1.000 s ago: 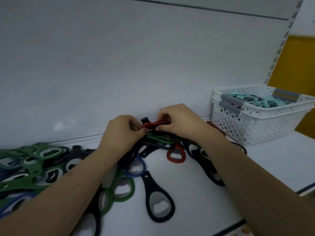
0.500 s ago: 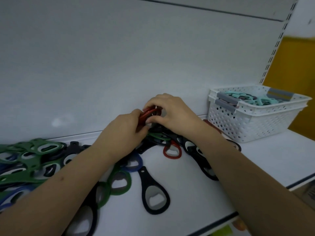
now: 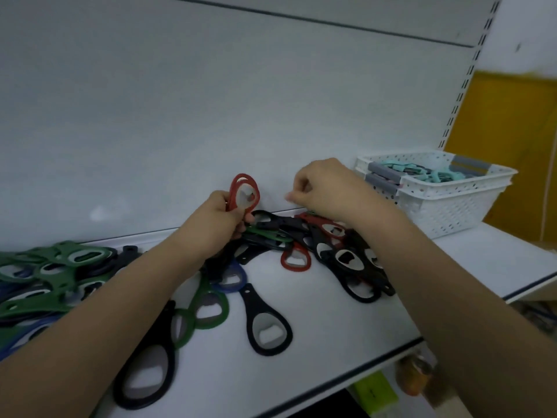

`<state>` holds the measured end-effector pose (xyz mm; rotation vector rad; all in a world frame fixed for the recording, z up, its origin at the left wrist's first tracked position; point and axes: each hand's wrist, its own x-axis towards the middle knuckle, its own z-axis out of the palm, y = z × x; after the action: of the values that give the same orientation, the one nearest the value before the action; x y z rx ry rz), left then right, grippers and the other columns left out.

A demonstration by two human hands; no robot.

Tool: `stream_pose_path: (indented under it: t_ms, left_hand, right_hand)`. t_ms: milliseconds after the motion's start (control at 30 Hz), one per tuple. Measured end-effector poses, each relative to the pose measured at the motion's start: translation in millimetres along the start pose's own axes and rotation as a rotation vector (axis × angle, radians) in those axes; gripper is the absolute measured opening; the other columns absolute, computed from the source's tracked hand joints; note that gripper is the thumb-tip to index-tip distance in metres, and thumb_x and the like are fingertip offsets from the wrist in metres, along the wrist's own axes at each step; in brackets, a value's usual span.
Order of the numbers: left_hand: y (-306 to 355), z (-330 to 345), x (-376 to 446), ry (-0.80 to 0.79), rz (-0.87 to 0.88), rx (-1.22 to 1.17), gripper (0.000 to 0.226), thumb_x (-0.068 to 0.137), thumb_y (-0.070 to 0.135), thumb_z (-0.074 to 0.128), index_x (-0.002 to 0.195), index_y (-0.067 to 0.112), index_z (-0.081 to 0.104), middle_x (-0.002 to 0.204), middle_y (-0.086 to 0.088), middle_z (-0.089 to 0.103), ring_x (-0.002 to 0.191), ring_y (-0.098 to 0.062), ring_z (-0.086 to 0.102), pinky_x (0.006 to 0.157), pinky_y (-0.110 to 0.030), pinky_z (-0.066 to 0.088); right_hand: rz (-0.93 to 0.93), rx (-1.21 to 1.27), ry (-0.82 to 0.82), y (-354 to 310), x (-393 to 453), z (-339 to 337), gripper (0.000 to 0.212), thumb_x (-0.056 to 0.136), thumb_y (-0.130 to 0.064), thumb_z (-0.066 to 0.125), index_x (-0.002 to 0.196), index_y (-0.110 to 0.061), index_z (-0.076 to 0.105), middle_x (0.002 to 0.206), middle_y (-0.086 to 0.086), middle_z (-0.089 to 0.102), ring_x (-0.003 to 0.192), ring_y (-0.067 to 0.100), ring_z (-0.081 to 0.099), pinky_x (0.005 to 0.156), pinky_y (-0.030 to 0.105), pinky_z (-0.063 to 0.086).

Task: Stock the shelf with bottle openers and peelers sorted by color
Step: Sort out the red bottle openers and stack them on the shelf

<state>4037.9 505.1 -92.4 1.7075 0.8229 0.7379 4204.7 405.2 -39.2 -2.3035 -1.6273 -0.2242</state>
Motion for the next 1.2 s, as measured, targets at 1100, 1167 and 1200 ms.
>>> stream_pose_path:
  t_ms: [1100,1167,1200]
  left_hand:
    - [8.8,11.5,-26.6,-0.397,-0.003,-0.331,0.027,0.1,0.028,0.054,0.097,0.003,0.065,0.069,-0.001,0.05,0.058,-0.01,0.041,0.047,-0.019,0.033]
    - [9.9,11.7,-28.5,-0.383,-0.009,-0.358,0.02,0.1,0.024,0.054,0.094,0.007,0.063,0.08,-0.007,0.065,0.062,-0.012,0.056,0.047,-0.018,0.042]
    - [9.0,11.4,-28.7,-0.364,-0.011,-0.349,0.019,0.1,0.025,0.055,0.095,0.008,0.063,0.084,-0.008,0.069,0.064,-0.013,0.061,0.048,-0.019,0.047]
  right_hand:
    - [0.018,0.85,0.162,-16.9,-27.0,-17.0,0.021,0.101,-0.023,0.055,0.095,-0.009,0.069,0.085,0.009,0.072,0.07,0.018,0.071,0.072,0.028,0.06]
    - [0.092,0.678,0.17,-4.0,-23.2,-15.4,0.026,0.101,-0.033,0.054,0.101,-0.011,0.069,0.09,0.003,0.072,0.072,0.014,0.072,0.07,0.028,0.059]
    - [0.121,0.509,0.148,5.5,-23.2,-14.0,0.026,0.1,-0.036,0.055,0.103,-0.014,0.068,0.093,-0.001,0.072,0.074,0.011,0.071,0.068,0.025,0.056]
